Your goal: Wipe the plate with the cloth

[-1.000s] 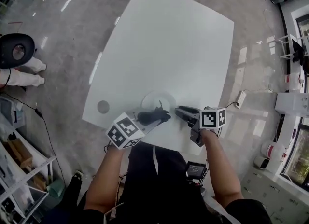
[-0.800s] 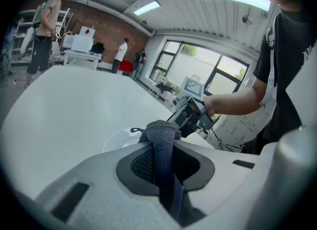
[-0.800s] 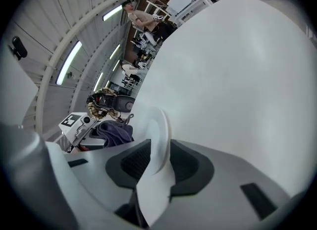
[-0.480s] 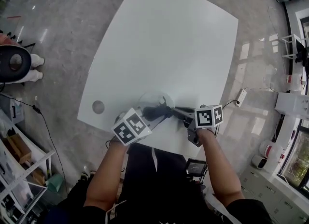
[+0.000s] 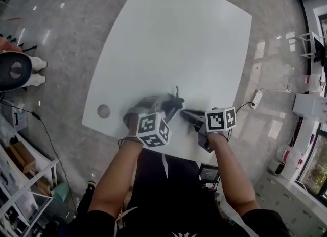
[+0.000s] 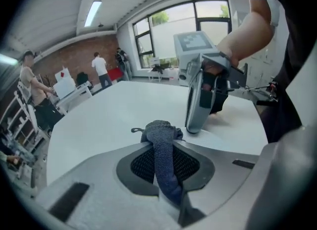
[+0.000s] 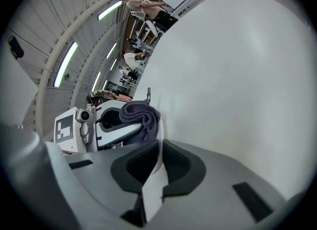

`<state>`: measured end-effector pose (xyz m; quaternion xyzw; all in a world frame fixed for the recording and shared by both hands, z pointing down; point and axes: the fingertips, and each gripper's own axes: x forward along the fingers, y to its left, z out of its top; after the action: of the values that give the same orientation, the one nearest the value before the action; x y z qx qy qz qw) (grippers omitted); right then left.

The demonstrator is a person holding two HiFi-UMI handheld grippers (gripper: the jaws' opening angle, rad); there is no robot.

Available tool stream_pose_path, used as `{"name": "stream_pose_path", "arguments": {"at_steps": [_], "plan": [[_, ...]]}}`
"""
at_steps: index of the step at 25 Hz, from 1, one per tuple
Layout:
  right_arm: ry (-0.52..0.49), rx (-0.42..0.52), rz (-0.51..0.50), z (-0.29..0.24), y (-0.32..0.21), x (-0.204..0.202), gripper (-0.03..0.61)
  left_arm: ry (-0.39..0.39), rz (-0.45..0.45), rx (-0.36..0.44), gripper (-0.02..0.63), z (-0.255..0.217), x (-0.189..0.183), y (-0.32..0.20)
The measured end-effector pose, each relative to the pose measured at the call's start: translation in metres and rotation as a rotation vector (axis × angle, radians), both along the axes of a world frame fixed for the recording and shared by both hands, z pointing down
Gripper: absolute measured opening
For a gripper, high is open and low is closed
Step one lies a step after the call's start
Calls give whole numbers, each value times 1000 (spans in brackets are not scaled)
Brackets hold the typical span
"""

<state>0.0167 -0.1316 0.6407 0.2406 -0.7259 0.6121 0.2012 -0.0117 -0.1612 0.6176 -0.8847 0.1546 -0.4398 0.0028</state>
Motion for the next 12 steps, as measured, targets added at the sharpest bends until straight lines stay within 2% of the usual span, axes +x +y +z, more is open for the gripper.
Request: {"name": "stream_pose_path", "arguments": {"at_steps": [6,12], "plan": [[16,27,22,-2,1,0,26,-79,-33,51,51,-2,-33,-4],[33,50,41,-2,0,4,26,-152,-45,27,51,-7,-67,16]]}}
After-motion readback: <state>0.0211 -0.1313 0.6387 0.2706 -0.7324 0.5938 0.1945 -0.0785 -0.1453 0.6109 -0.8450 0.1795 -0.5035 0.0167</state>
